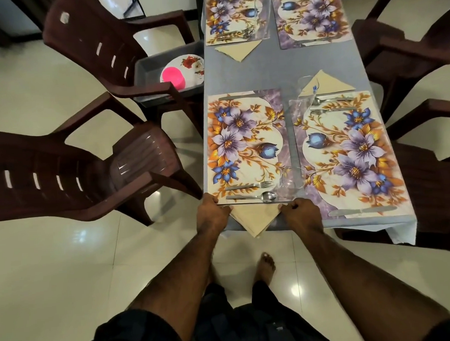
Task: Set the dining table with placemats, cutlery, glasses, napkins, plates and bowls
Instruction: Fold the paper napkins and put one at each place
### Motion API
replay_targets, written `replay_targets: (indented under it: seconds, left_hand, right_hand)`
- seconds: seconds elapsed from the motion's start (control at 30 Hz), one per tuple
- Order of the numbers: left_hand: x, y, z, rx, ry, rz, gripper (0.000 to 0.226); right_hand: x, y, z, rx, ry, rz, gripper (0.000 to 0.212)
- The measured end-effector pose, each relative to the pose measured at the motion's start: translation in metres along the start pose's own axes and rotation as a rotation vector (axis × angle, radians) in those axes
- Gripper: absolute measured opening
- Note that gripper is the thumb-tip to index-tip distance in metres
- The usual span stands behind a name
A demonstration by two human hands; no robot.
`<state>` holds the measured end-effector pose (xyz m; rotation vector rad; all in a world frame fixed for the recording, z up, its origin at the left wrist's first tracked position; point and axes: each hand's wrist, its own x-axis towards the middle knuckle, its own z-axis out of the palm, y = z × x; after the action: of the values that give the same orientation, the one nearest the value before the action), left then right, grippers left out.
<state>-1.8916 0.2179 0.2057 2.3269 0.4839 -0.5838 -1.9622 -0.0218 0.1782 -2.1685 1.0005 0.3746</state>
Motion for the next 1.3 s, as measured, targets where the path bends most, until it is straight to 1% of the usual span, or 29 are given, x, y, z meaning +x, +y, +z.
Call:
replay_targets:
  seconds: [0.07, 0.1, 0.13, 0.2, 0.23, 0.27, 0.3, 0.4, 0.47, 0.57, 0.6, 0.67, 0.73, 0.87, 0.93, 1.0, 1.07, 1.13, 1.2, 1.3]
  left_hand:
    - [-0.002, -0.001, -0.003, 0.016, 0.030, 0.009, 0.055]
    - [-0.004, 0.001, -0.006, 0.043, 0.045, 0.026, 0.055]
    - [-0.005, 0.003, -0.008, 0.075, 0.056, 0.051, 0.055]
    - [-0.005, 0.015, -0.012, 0.120, 0.061, 0.119, 0.055]
    - [-0.005, 0.023, -0.015, 0.132, 0.062, 0.156, 0.055]
    - [-0.005, 0.034, -0.017, 0.134, 0.064, 0.200, 0.056]
    - [-0.005, 0.045, -0.019, 0.134, 0.063, 0.244, 0.056]
    - [-0.004, 0.074, -0.020, 0.115, 0.063, 0.378, 0.052]
    - [-0.005, 0.087, -0.022, 0.113, 0.056, 0.395, 0.051]
    - [-0.009, 0.095, -0.023, 0.111, 0.033, 0.401, 0.051]
    - [-0.011, 0.094, -0.023, 0.117, 0.027, 0.405, 0.052]
    - [-0.015, 0.088, -0.025, 0.144, 0.020, 0.410, 0.053]
    - [-0.019, 0.078, -0.030, 0.176, 0.020, 0.417, 0.052]
    - [-0.032, 0.042, -0.049, 0.219, -0.022, 0.414, 0.054]
    - [-0.036, 0.018, -0.062, 0.264, -0.049, 0.358, 0.051]
    - [-0.038, -0.007, -0.076, 0.299, -0.052, 0.300, 0.046]
    - [-0.038, -0.023, -0.089, 0.321, -0.016, 0.276, 0.042]
    - [-0.036, -0.033, -0.098, 0.337, 0.008, 0.270, 0.039]
    - [-0.029, -0.031, -0.099, 0.347, 0.003, 0.288, 0.041]
    - [-0.016, -0.013, -0.090, 0.305, -0.072, 0.362, 0.047]
  right_hand:
    - [-0.005, 0.004, -0.013, 0.064, 0.026, -0.013, 0.022]
    - [-0.009, 0.005, -0.023, 0.106, 0.069, -0.043, 0.028]
    - [-0.013, 0.006, -0.034, 0.135, 0.128, -0.094, 0.041]
    - [-0.016, 0.004, -0.057, 0.153, 0.211, -0.264, 0.069]
    - [-0.014, 0.000, -0.067, 0.147, 0.204, -0.359, 0.081]
    - [-0.011, -0.004, -0.078, 0.125, 0.175, -0.444, 0.088]
    - [-0.008, -0.011, -0.087, 0.077, 0.134, -0.511, 0.089]
    - [0.005, -0.029, -0.106, -0.151, 0.065, -0.596, 0.073]
    - [0.009, -0.034, -0.114, -0.215, 0.043, -0.579, 0.071]
    - [0.009, -0.036, -0.118, -0.230, 0.003, -0.555, 0.073]
    - [0.008, -0.035, -0.119, -0.222, -0.013, -0.545, 0.076]
    - [0.005, -0.031, -0.117, -0.207, -0.034, -0.529, 0.089]
    - [-0.001, -0.023, -0.110, -0.150, -0.032, -0.469, 0.097]
    - [-0.032, 0.001, -0.072, -0.074, -0.031, -0.320, 0.087]
    - [-0.047, 0.008, -0.049, -0.030, -0.030, -0.265, 0.088]
    - [-0.049, 0.007, -0.038, 0.076, -0.001, -0.236, 0.092]
    - [-0.036, 0.001, -0.038, 0.138, 0.013, -0.231, 0.088]
    - [-0.023, -0.010, -0.041, 0.151, -0.019, -0.231, 0.073]
    - [-0.015, -0.014, -0.041, 0.109, -0.007, -0.243, 0.063]
    - [-0.007, -0.008, -0.034, 0.033, 0.017, -0.277, 0.064]
